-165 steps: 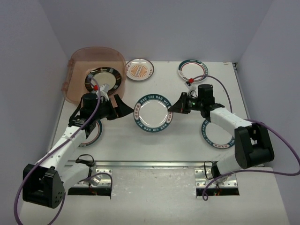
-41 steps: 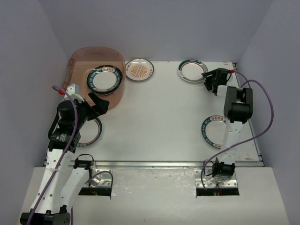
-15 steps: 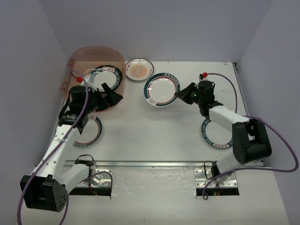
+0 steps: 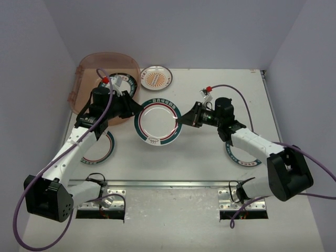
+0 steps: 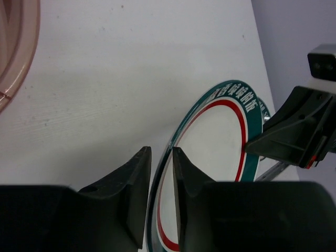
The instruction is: Place the plates into the plastic bin on the countertop
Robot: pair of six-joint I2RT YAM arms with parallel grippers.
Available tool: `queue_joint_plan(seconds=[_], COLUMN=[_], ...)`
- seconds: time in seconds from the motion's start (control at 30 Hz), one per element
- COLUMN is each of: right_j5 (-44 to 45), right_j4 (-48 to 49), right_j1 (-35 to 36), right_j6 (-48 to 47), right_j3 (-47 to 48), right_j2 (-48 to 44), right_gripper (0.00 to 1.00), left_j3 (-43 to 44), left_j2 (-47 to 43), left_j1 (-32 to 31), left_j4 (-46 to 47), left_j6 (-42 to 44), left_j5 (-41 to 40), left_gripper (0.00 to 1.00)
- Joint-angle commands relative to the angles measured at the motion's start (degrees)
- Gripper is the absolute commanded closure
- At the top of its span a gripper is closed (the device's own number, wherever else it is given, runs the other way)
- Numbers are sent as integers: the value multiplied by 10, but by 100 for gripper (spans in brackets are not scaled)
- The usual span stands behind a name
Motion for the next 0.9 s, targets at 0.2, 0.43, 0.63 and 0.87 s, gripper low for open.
queue_joint_plan(seconds=[0.2, 0.43, 0.63, 0.87], right_j5=[-6, -4, 11, 39], right_j4=[64, 61, 25, -8], right_j1=[6, 3, -33, -112], right_j6=[32, 20, 5, -10], right_j3=[57, 61, 38, -44], right_j2=[19, 21, 10, -47], right_gripper=[100, 31, 1, 1], left_j3=[28, 56, 113, 190], left_j2=[-21, -24, -26, 9], left_j1=[-17, -14, 30, 159], left_j4=[26, -11, -14, -22], left_j6=[9, -9, -84, -144], left_j5=[88, -60, -158, -262], left_gripper=[88, 100, 100, 100])
